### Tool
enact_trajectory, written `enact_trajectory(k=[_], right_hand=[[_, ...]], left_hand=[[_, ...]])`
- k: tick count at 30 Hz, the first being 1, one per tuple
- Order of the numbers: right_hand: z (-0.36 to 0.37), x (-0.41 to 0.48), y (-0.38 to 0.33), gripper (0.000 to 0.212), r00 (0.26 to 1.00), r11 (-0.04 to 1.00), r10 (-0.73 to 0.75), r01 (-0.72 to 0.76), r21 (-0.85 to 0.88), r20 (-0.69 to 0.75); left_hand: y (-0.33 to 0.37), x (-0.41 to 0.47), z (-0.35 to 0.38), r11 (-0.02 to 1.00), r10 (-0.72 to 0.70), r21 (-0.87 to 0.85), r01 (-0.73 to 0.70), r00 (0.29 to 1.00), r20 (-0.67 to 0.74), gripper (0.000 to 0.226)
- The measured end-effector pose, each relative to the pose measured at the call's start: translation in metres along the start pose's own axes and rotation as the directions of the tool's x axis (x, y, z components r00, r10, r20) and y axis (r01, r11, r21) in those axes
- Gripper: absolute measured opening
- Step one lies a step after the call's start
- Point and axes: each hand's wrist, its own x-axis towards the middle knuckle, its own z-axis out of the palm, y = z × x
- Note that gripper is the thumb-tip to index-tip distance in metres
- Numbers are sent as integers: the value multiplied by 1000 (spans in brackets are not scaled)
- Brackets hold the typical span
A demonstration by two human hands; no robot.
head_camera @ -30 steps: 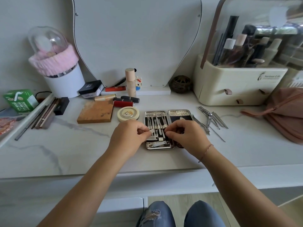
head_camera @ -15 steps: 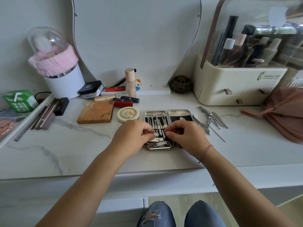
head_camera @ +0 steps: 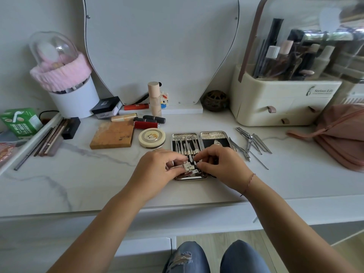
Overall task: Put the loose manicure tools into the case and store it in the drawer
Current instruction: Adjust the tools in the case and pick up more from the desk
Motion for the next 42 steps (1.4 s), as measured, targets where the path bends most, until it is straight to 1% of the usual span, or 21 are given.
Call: enact_trajectory(k=[2,5,10,13,16,19,22,25,31,36,39,42], right_hand=[[-1,-1,0,11,1000,1000,1,-1,1,3],[-3,-1,-1,15,1000,1000,5,-5,-6,4],[-4,-1,2,21,1000,1000,16,-16,10,13],[-5,0,2,18,1000,1000,4,-4,-7,19],[-5,0,1,12,1000,999,2,-1,-32,32],[-5,0,3,9,999,1000,-4,5,-23,34],[-4,0,6,10,1000,999,-21,21,-42,13],[-2,0,7,11,1000,998,-24,24,-58,-7],[-3,-1,7,9,1000,998,-23,23,-54,-4],[-5,-1,7,6,1000,998,-19,20,-58,17],[-7,-1,9,7,1000,999,-21,22,-34,20],[-10,-3,8,9,999,998,-29,29,54,13]], left_hand=[[0,3,4,1000,19,-4,-19,1000,8,29],[0,7,10,999,52,-10,-51,999,17,25],[-2,9,14,998,57,-36,-57,998,-1,22],[-3,9,14,997,65,-43,-65,998,-1,21],[-2,8,12,994,50,-95,-49,999,7,26],[-6,3,-1,997,50,-50,-51,999,-20,27],[-20,-4,-13,999,-9,-41,8,1000,-18,23],[-26,-7,-12,996,-42,-72,43,999,24,19],[-24,-4,-7,997,-15,-75,17,999,32,12],[-24,-5,-6,1000,11,-24,-11,1000,15,10],[-24,-5,-5,1000,14,4,-14,1000,4,14],[-23,-6,-5,1000,8,1,-8,999,-44,26]])
